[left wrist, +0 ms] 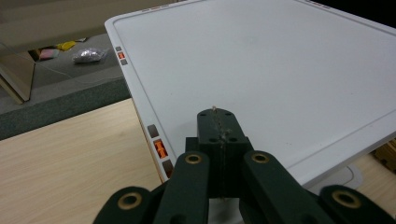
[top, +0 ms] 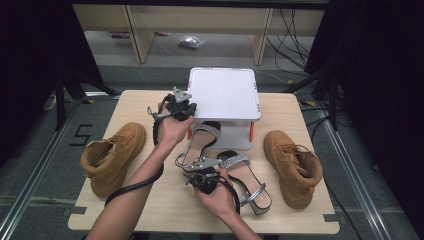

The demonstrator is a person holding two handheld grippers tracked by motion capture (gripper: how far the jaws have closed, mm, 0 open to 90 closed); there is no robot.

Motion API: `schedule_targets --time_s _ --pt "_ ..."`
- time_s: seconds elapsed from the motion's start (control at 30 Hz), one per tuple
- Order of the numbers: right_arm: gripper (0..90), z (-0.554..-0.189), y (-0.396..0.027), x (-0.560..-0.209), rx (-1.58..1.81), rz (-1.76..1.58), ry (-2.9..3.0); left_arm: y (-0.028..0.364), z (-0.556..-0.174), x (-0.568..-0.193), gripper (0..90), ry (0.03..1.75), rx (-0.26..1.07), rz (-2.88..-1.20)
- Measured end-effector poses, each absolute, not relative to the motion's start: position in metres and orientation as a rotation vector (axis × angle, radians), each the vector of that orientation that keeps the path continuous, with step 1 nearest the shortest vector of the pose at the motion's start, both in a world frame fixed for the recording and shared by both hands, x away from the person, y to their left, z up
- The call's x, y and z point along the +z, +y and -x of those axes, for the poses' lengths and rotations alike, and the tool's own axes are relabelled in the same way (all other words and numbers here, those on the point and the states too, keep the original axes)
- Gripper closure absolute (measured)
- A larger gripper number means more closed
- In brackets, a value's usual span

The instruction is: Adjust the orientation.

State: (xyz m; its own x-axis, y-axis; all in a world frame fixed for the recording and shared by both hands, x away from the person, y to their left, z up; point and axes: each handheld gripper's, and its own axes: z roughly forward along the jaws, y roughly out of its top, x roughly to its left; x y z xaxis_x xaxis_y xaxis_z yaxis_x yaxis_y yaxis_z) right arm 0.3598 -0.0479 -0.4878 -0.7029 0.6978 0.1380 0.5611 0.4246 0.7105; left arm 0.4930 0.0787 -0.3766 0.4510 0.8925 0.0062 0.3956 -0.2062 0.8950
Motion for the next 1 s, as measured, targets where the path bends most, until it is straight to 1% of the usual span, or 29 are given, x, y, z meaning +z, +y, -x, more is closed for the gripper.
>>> schedule_targets --time_s 0.2,0.3,0.63,1.0 --pt "90.0 -0.361 -0.040 -0.498 1.189 -1.124 2.424 0.078 -0.493 -0.377 89.7 1.100 0.694 -1.795" --pt "90.0 -0.361 -0.043 -0.495 1.118 -1.141 2.486 0.078 -0.493 -0.377 89.7 1.102 0.694 -1.795" --pt "90.0 -0.366 -0.044 -0.503 1.120 -1.145 2.455 0.078 -0.492 -0.377 89.7 1.099 0.700 -1.795" --pt "90.0 -0.366 -0.044 -0.504 1.146 -1.169 2.425 0.078 -0.492 -0.377 89.7 1.101 0.699 -1.796"
